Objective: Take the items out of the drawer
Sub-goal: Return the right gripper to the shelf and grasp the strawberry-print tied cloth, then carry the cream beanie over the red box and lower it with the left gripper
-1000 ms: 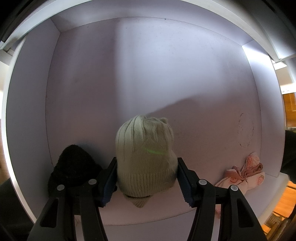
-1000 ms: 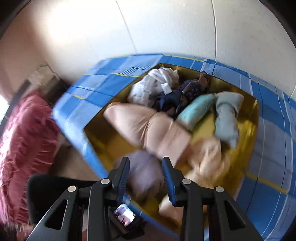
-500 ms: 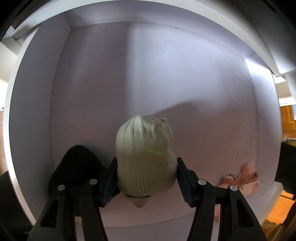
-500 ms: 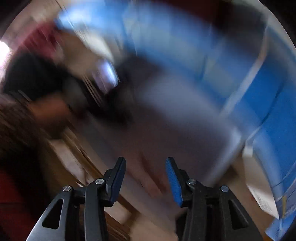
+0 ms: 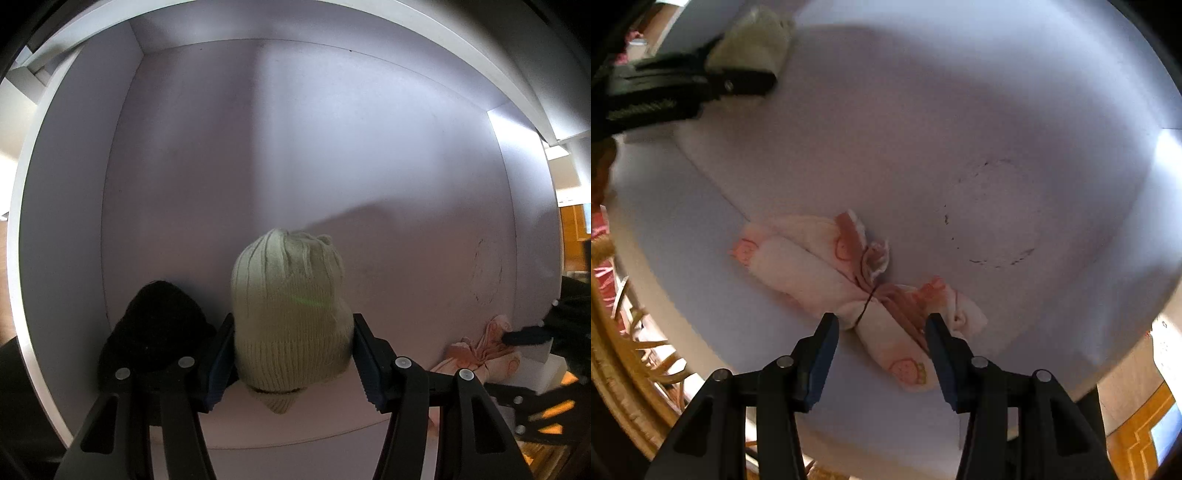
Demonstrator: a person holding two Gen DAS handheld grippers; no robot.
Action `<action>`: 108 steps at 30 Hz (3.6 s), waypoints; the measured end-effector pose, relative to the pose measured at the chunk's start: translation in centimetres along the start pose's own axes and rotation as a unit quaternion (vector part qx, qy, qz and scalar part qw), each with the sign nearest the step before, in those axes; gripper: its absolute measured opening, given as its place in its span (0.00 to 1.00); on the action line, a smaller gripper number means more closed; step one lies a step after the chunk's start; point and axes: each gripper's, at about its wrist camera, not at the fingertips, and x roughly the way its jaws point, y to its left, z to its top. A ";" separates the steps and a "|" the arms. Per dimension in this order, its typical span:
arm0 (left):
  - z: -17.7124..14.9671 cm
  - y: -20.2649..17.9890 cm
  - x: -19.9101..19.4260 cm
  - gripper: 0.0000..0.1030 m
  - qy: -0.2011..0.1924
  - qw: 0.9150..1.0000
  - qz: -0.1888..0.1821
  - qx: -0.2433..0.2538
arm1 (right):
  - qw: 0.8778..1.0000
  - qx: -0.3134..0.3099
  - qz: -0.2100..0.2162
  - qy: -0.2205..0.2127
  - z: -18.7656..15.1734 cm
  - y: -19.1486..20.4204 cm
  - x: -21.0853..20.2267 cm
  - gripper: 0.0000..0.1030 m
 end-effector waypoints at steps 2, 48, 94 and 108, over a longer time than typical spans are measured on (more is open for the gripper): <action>0.0 -0.3 0.0 0.58 0.000 1.000 0.002 0.004 | 1.000 0.009 0.001 -0.014 0.6 -0.5 -0.1 0.56; -2.6 -4.2 -8.9 0.57 -0.057 0.991 -0.071 0.095 | 0.988 0.058 -0.097 -0.101 4.8 0.5 -2.2 0.38; 14.1 -11.0 -34.4 0.58 -0.252 0.958 -0.055 0.125 | 0.989 0.070 -0.085 -0.097 5.6 0.4 -0.8 0.38; 22.6 -11.0 -30.3 0.58 -0.219 0.968 0.031 0.118 | 0.990 0.084 -0.062 -0.098 5.8 -1.4 -0.7 0.38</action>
